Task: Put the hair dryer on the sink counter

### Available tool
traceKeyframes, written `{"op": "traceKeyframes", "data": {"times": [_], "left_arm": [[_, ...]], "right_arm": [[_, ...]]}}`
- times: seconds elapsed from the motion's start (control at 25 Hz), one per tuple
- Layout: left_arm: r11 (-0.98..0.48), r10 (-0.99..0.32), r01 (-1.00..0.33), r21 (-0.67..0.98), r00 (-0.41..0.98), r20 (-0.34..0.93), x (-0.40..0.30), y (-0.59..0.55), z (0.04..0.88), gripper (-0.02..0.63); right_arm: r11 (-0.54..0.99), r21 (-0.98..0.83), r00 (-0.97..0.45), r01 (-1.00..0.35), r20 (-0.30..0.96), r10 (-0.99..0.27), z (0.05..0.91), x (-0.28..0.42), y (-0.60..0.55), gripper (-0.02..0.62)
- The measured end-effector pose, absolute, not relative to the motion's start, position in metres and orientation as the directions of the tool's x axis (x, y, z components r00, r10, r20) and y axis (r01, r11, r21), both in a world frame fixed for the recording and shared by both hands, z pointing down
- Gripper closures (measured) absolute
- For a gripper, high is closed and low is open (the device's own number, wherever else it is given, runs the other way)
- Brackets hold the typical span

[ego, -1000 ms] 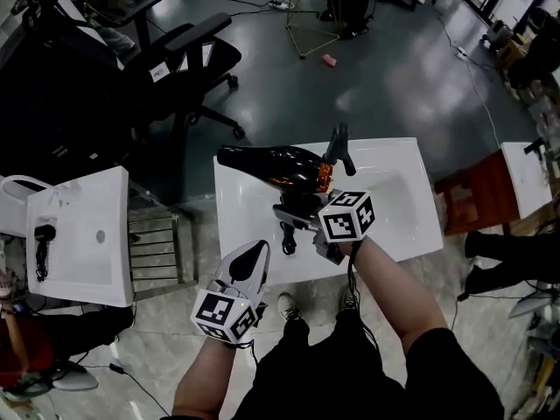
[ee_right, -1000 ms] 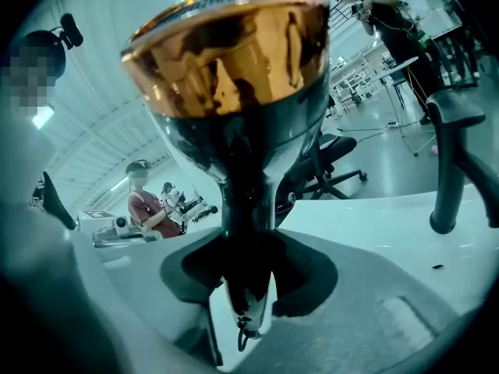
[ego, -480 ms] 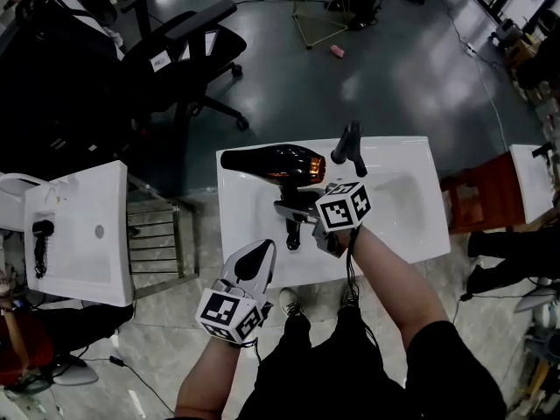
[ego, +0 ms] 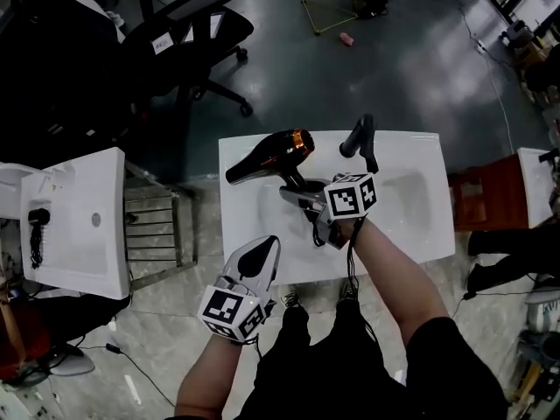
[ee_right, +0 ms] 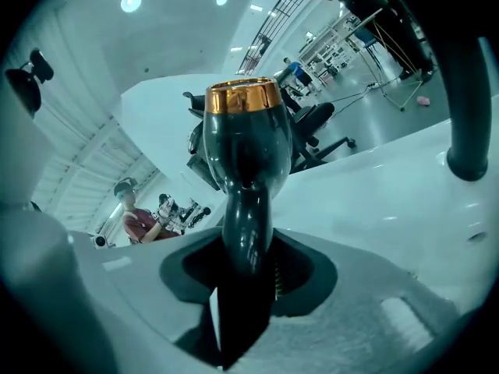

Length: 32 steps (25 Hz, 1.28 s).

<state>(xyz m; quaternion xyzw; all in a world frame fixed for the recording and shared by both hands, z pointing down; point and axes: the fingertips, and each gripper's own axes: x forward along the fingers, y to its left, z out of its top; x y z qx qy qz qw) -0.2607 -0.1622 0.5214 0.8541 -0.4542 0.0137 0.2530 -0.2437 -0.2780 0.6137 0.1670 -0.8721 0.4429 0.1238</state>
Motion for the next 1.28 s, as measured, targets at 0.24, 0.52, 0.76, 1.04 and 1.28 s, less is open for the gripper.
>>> {"op": "traceKeyframes", "data": {"times": [0.24, 0.52, 0.76, 1.04, 1.28], "left_arm": [[-0.450, -0.769, -0.784, 0.428, 0.584, 0.262, -0.257, -0.160, 0.525, 0.603], [-0.445, -0.763, -0.785, 0.431, 0.585, 0.276, -0.251, -0.155, 0.531, 0.603], [-0.448, -0.758, -0.781, 0.435, 0.590, 0.279, -0.245, -0.151, 0.533, 0.603], [-0.445, -0.755, -0.781, 0.438, 0.590, 0.285, -0.244, -0.146, 0.535, 0.603], [-0.442, -0.752, -0.784, 0.437, 0.589, 0.295, -0.243, -0.142, 0.541, 0.603]], "right_arm": [[0.481, -0.775, -0.912, -0.409, 0.339, -0.230, 0.624, -0.235, -0.289, 0.454], [0.415, -0.822, -0.920, -0.390, 0.324, -0.221, 0.638, -0.232, -0.287, 0.454], [0.353, -0.848, -0.916, -0.395, 0.334, -0.222, 0.648, -0.225, -0.293, 0.454], [0.318, -0.858, -0.914, -0.403, 0.356, -0.196, 0.659, -0.224, -0.297, 0.454], [0.304, -0.847, -0.899, -0.437, 0.399, -0.181, 0.673, -0.220, -0.298, 0.454]]}}
